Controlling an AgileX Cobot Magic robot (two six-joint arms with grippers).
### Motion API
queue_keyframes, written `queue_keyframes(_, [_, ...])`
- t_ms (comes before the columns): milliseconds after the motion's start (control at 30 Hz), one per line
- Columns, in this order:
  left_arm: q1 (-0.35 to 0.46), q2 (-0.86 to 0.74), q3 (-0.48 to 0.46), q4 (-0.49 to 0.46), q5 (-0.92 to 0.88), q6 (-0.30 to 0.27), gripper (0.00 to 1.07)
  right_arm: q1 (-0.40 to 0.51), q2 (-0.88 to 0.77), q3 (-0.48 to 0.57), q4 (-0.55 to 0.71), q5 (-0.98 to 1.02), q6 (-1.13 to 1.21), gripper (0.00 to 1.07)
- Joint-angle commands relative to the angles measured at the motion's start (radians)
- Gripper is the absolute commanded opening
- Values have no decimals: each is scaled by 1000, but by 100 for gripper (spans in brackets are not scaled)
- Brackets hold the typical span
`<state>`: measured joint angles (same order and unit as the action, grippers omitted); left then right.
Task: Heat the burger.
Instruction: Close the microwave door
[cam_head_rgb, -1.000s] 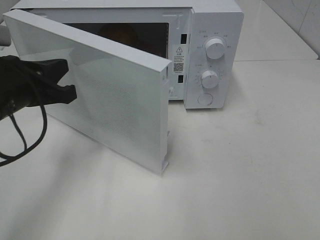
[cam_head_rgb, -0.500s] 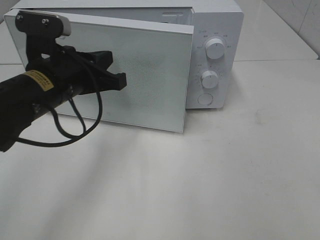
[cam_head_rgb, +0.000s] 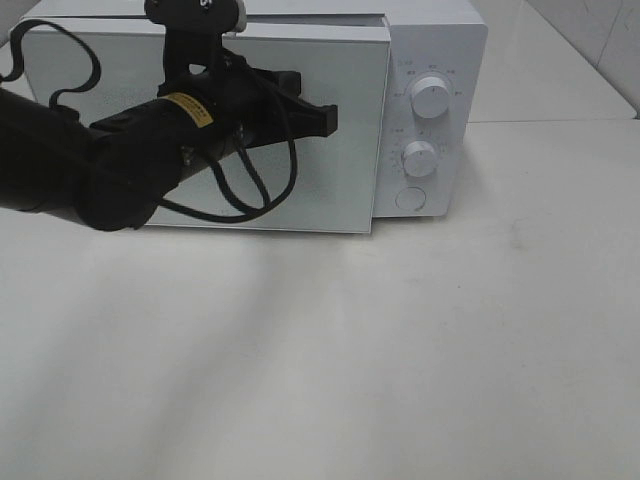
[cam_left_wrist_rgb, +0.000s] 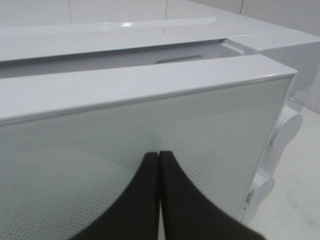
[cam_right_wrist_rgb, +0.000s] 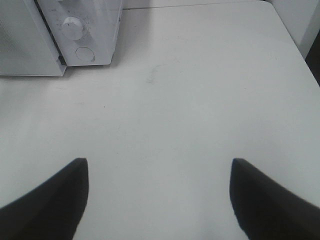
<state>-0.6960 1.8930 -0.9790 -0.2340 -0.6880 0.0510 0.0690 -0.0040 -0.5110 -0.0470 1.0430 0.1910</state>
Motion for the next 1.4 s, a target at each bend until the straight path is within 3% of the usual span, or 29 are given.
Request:
queue_keyframes(33, [-4, 17, -48, -17, 25, 18, 0, -8, -25, 1, 1, -4, 0, 75])
queue_keyframes(367, [-4, 105, -233, -45, 117, 40, 0, -8, -25, 1, 1, -4, 0, 75])
queue_keyframes(533, [-4, 138, -288, -90, 136, 78, 0, -8, -25, 1, 1, -4, 0, 75])
queue_keyframes(800, [-4, 169, -338, -109, 146, 83, 0, -8, -25, 1, 2, -4, 0, 75])
queue_keyframes(1100, [-25, 140, -314, -103, 174, 88, 0, -8, -25, 1, 2, -4, 0, 75])
queue_keyframes(1233, [-46, 89, -242, -103, 206, 125, 0, -8, -25, 1, 2, -4, 0, 75])
queue_keyframes(1400, [-61, 21, -146, -100, 224, 133, 0, -8, -25, 1, 2, -4, 0, 75])
